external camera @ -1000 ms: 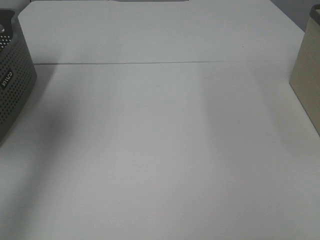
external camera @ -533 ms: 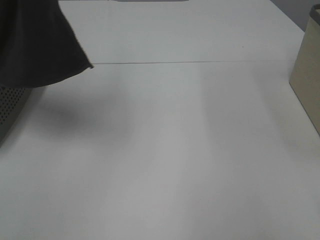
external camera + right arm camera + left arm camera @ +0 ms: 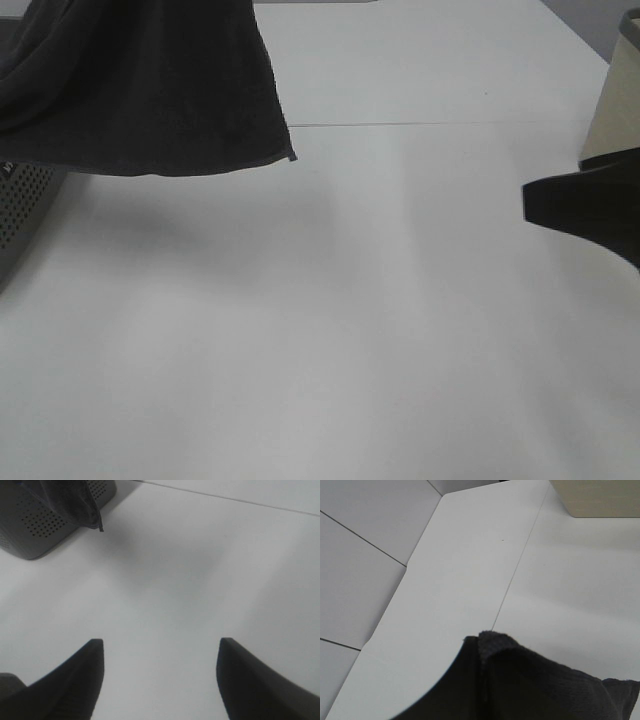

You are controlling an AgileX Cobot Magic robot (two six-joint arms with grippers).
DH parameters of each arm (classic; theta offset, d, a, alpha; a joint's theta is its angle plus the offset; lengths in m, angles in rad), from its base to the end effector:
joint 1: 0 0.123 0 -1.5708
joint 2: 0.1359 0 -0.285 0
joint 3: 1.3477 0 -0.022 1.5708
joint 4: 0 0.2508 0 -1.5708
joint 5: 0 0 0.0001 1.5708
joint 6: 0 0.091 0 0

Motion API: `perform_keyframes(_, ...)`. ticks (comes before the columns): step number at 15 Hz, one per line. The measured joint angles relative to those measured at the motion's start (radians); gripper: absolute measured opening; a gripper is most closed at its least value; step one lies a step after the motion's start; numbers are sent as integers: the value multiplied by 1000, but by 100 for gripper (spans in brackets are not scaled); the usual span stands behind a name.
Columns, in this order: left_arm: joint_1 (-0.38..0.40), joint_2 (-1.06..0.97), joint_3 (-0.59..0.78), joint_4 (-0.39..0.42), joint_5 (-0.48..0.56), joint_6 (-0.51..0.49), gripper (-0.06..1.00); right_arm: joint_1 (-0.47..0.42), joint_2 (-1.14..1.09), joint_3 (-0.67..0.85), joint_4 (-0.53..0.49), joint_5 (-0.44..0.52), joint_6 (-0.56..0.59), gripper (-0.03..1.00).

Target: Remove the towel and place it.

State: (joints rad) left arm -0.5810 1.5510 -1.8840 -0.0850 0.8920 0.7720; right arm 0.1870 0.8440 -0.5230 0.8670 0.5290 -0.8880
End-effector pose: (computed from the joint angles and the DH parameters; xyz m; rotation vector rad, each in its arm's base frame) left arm 0.2758 -0.1883 0.4873 1.2668 1.5987 0.0187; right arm 0.1505 0.0642 0.2758 -0.5249 2.0880 0.4806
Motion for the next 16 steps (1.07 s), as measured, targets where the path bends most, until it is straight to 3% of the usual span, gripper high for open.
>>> perform_keyframes(2, -27, 2, 0, -2, 0, 0, 0, 0, 155, 0, 267, 2, -341, 64)
perform_keyframes(4, -47, 5, 0, -6, 0, 0, 0, 0, 262, 0, 472, 26, -591, 64)
perform_keyframes(5, -56, 9, 0, -12, 1, 0, 0, 0, 319, -7, 586, 62, -740, 64)
perform_keyframes(6, -74, 14, 0, -23, 1, 0, 0, 0, 426, -46, 742, 162, -916, 64)
perform_keyframes(9, -78, 25, 0, -76, 6, 0, 0, 0, 562, -111, 774, 311, -969, 64)
perform_keyframes(16, -78, 47, 0, -132, 10, 0, 0, 33, 733, -237, 778, 338, -973, 64)
